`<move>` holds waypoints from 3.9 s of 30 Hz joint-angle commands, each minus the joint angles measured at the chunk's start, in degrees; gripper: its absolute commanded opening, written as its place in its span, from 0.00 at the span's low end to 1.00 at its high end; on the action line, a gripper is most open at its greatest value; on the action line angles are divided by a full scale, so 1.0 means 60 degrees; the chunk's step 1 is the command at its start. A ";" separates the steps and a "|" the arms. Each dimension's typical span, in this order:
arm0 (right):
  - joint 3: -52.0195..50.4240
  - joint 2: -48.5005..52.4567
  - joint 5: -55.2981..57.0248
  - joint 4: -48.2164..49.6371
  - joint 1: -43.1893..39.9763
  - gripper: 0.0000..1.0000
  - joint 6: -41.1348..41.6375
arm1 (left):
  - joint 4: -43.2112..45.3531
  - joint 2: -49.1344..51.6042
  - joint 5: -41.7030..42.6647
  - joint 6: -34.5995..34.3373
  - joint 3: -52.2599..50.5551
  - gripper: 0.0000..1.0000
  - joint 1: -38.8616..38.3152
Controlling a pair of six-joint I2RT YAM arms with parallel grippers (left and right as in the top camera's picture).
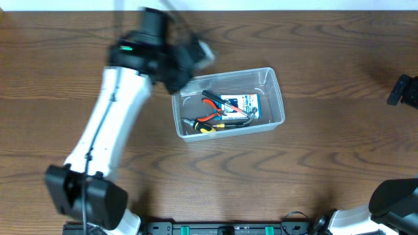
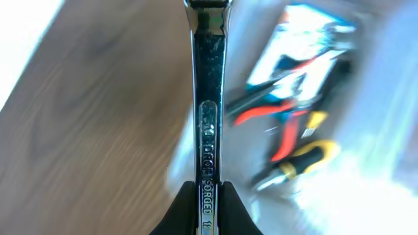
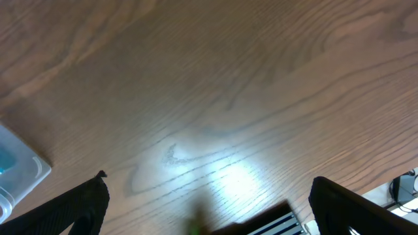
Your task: Pack container
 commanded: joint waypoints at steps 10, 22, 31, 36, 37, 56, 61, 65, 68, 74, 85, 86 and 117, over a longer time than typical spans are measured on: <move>-0.0044 -0.0026 -0.0299 -0.0004 0.0036 0.99 0.0044 | -0.0080 0.2492 0.0087 0.1096 -0.0062 0.06 -0.1617; -0.0044 -0.0026 -0.0299 0.0000 0.0036 0.99 0.0040 | -0.0040 0.3632 0.0087 0.0994 -0.0062 0.48 -0.1045; -0.0044 -0.0026 -0.0339 0.0033 0.0044 0.99 0.0208 | -0.0051 0.3446 0.0015 0.0521 -0.0051 0.98 -0.0809; -0.0044 -0.0029 -0.1042 0.0310 0.0561 0.99 -0.0066 | -0.0051 0.2448 -0.0477 0.0481 -0.0047 0.98 -0.0809; -0.0044 -0.0029 -0.1038 0.0393 0.0809 0.99 -0.0124 | -0.0040 0.2193 -0.0769 0.0412 -0.0047 0.98 -0.0809; -0.0044 -0.0193 -0.0550 0.4153 0.6109 0.99 -0.2098 | 0.0321 -0.1472 -0.1843 -0.4371 -0.0076 0.98 0.2856; -0.0047 -0.1049 -0.0506 0.3559 0.6087 0.99 -0.1752 | 0.0361 -0.2816 -0.1851 -0.4841 -0.0729 0.98 0.3326; -0.0437 -0.2189 -0.0430 0.3257 0.6094 0.99 -0.1749 | 0.1005 -0.4477 -0.1854 -0.4838 -0.2127 0.98 0.3315; -0.1541 -0.3515 -0.0240 0.3384 0.6094 0.99 -0.1625 | 0.1916 -0.6149 -0.1851 -0.4838 -0.3712 0.98 0.3311; -0.5679 -0.7111 0.0823 0.4925 0.6091 0.99 -0.1089 | 0.3191 -0.9825 -0.2131 -0.4834 -0.7195 0.98 0.3056; -1.0397 -1.0444 0.1147 0.6277 0.6091 0.99 -0.1075 | 0.3916 -1.3551 -0.2350 -0.4830 -1.0958 0.98 0.3056; -1.0601 -1.0437 0.1147 0.6237 0.6091 0.99 -0.1075 | 0.3905 -1.3606 -0.2350 -0.4830 -1.1023 0.98 0.3056; -1.1530 -1.1449 0.1144 0.5162 0.5978 0.99 -0.1075 | 0.3530 -1.3515 -0.2342 -0.4834 -1.1045 0.98 0.2812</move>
